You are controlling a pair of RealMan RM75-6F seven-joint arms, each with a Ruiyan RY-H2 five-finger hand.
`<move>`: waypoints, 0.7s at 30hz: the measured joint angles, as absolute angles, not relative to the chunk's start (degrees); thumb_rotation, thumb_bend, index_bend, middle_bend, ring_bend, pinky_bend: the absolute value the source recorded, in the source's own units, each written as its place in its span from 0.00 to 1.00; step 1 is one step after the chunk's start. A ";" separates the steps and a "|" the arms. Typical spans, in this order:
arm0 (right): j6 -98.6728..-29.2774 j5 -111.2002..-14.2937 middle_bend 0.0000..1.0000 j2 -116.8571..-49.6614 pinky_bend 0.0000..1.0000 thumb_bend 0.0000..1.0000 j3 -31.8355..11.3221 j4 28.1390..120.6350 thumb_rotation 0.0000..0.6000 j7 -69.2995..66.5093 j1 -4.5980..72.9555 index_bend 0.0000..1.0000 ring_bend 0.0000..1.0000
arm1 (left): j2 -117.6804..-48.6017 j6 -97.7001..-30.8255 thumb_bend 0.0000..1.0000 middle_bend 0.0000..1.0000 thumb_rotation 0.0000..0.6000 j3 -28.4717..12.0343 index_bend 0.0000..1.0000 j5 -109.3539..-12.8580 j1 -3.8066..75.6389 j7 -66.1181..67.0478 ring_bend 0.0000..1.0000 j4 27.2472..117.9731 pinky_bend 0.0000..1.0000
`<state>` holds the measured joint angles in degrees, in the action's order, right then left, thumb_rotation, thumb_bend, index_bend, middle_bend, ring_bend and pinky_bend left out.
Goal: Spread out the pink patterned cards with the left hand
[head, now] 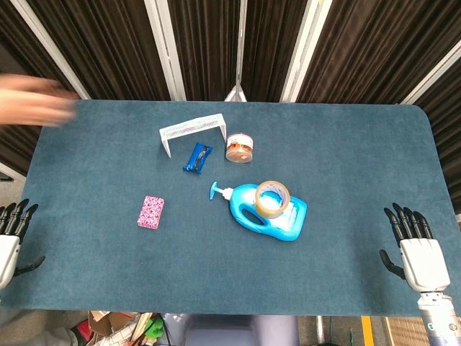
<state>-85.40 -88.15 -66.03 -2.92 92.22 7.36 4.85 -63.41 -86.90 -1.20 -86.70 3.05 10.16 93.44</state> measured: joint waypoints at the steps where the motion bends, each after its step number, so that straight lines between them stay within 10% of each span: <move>1: -85.39 -88.14 0.00 -66.03 0.09 0.36 -2.92 92.23 1.00 7.34 4.85 0.00 0.00 | -63.40 -86.86 0.09 0.00 1.00 -1.20 0.00 -86.69 3.06 10.18 0.00 93.46 0.00; 21: -84.59 -87.59 0.00 -65.93 0.09 0.36 -3.09 92.71 1.00 6.52 5.17 0.00 0.00 | -62.24 -73.51 0.09 0.00 1.00 -3.70 0.00 -80.15 10.84 22.11 0.00 97.56 0.00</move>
<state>-84.59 -87.59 -65.93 -3.09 92.71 6.52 5.17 -62.24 -73.51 -3.70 -80.15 10.84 22.11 97.56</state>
